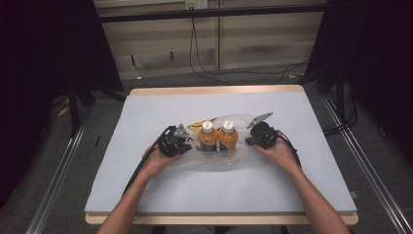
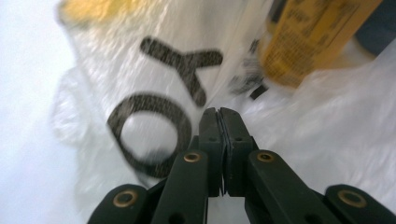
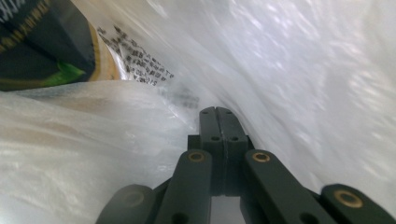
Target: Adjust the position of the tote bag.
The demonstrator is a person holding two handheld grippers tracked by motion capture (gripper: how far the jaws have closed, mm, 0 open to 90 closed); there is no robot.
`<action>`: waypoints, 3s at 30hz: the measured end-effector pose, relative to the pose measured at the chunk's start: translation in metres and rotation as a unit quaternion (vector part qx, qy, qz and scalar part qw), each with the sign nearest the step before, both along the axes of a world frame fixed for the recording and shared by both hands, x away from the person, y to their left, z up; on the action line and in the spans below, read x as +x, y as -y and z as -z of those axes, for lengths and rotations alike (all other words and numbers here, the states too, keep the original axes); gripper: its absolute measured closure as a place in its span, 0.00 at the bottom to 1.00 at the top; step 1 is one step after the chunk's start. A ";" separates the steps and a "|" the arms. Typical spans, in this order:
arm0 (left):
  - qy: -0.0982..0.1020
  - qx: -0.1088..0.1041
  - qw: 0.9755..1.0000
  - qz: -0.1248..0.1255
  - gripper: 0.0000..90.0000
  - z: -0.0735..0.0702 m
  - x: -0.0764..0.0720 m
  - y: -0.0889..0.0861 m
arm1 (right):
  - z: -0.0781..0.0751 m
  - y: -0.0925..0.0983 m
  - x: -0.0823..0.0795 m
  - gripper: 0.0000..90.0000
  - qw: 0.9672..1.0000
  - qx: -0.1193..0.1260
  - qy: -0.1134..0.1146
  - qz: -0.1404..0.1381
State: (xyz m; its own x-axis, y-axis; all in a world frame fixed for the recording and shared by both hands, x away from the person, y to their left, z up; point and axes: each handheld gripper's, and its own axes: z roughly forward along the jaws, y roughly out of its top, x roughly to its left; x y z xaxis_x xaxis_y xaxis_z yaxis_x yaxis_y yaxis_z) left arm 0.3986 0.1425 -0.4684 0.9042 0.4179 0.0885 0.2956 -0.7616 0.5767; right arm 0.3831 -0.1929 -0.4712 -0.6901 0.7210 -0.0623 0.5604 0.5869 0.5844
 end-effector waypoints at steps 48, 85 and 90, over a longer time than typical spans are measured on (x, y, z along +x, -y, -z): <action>-0.011 0.050 0.998 0.046 1.00 -0.007 0.008 0.012 | -0.008 -0.019 0.021 1.00 0.997 -0.020 -0.061 -0.040; 0.014 0.097 0.994 0.052 1.00 -0.010 -0.016 -0.044 | -0.014 0.041 -0.026 1.00 0.993 -0.084 -0.067 -0.052; 0.013 0.091 0.995 0.039 1.00 -0.009 -0.015 -0.051 | -0.014 0.046 -0.027 1.00 0.994 -0.079 -0.063 -0.050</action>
